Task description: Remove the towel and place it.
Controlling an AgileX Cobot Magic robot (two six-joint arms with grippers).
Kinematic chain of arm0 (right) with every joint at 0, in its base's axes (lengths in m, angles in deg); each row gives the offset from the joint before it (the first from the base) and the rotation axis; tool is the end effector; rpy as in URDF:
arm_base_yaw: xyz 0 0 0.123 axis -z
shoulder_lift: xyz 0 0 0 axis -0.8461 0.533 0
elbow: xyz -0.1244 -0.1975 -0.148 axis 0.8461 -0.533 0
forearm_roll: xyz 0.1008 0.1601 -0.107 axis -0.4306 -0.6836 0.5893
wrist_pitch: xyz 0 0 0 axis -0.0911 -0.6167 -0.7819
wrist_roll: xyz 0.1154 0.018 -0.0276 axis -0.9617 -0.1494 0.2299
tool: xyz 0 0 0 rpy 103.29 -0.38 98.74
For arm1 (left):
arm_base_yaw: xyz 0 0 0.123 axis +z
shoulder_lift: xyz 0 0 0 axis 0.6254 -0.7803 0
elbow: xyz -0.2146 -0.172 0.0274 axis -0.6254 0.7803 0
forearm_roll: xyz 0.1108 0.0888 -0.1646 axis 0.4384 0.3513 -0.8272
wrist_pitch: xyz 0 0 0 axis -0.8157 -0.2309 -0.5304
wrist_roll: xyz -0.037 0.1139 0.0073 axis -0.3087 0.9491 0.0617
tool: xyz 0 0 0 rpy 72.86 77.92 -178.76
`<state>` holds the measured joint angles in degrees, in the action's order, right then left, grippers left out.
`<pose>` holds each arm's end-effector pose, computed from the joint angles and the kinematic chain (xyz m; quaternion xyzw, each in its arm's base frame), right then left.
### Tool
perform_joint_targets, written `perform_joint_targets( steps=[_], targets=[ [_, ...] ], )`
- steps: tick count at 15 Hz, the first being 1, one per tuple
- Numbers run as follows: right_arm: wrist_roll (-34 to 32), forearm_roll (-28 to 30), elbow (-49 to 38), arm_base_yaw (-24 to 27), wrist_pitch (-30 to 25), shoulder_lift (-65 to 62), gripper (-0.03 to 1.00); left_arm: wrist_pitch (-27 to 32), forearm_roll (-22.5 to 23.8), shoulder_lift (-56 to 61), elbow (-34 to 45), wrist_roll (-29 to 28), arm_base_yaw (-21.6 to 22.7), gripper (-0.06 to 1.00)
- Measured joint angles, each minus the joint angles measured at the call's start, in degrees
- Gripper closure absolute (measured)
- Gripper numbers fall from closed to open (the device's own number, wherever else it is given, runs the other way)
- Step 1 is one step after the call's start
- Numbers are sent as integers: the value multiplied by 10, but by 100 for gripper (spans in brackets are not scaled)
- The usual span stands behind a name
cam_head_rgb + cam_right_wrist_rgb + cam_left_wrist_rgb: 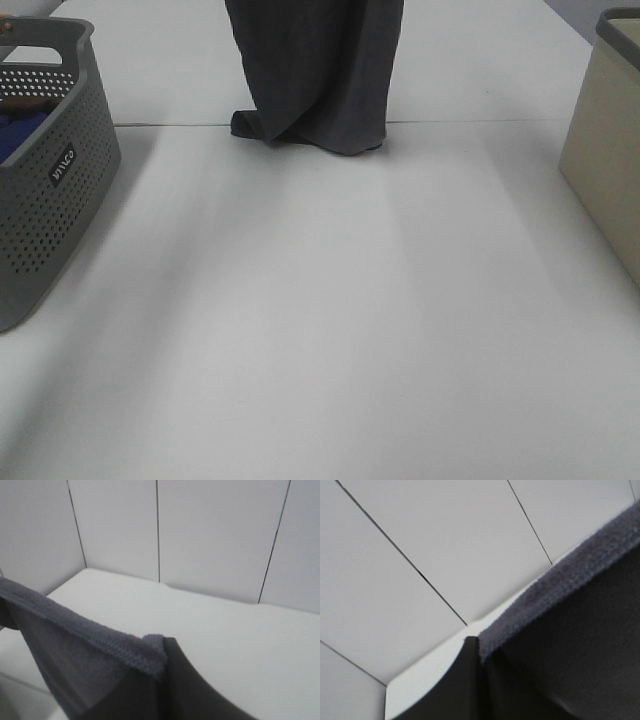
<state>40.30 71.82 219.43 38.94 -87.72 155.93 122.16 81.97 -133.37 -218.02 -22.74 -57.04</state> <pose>0.4249 0.1501 0.4521 -0.1421 0.7580 0.1161 0.6258 0.4819 -0.1436 0.4068 0.2758 0.7215 0.1105 0.6254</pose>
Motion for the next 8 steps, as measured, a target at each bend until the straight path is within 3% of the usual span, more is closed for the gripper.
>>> perform_joint_targets(
  steps=[4, 8],
  targets=[
    [29, -61, 0, -1, -185, -10, 96, 236, -19, 54, 0, -47, -1, 94],
    [43, -62, 0, -2, -289, -10, 96, 287, -44, 56, 20, -80, -1, 94]
  ],
)
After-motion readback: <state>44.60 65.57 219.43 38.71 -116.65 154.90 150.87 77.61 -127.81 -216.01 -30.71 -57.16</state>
